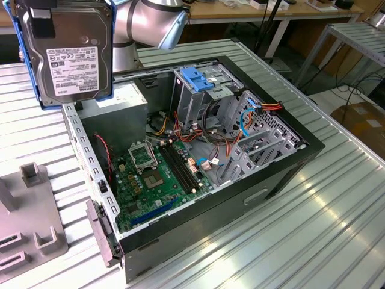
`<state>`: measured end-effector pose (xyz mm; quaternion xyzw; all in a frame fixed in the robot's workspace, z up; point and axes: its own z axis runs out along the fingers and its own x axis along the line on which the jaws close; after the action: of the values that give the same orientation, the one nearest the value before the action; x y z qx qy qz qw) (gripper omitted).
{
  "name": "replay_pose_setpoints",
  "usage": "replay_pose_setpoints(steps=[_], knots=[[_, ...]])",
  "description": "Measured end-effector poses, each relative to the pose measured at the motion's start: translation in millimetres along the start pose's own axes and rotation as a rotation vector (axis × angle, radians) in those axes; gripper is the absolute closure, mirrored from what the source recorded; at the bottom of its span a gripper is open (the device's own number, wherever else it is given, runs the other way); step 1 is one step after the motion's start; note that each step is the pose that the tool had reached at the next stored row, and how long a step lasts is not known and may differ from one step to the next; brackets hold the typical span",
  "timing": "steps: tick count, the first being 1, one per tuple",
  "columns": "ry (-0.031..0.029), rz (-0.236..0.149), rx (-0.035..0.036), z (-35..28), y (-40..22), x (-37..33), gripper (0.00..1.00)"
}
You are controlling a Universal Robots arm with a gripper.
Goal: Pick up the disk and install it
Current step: 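Pick up the disk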
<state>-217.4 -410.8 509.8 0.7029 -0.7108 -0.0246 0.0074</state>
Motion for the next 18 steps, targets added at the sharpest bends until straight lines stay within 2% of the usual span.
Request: replay_pose_setpoints(steps=[4,6,9,10,14,15,18], knots=[[-0.0001,0.000,0.0001,-0.3,-6.0,6.9,0.63],[0.0000,0.000,0.0000,-0.4,-15.1,9.0,0.63],[0.0000,0.000,-0.0001,-0.3,-30.2,10.0,0.63],[-0.0001,0.000,0.0000,0.1,-38.9,10.0,0.63],[0.0000,0.000,0.0000,1.4,-58.7,9.9,0.63],[0.0000,0.000,0.0003,2.3,-66.8,9.8,0.63],[0.0001,0.000,0.0051,4.5,-82.8,9.7,0.63]])
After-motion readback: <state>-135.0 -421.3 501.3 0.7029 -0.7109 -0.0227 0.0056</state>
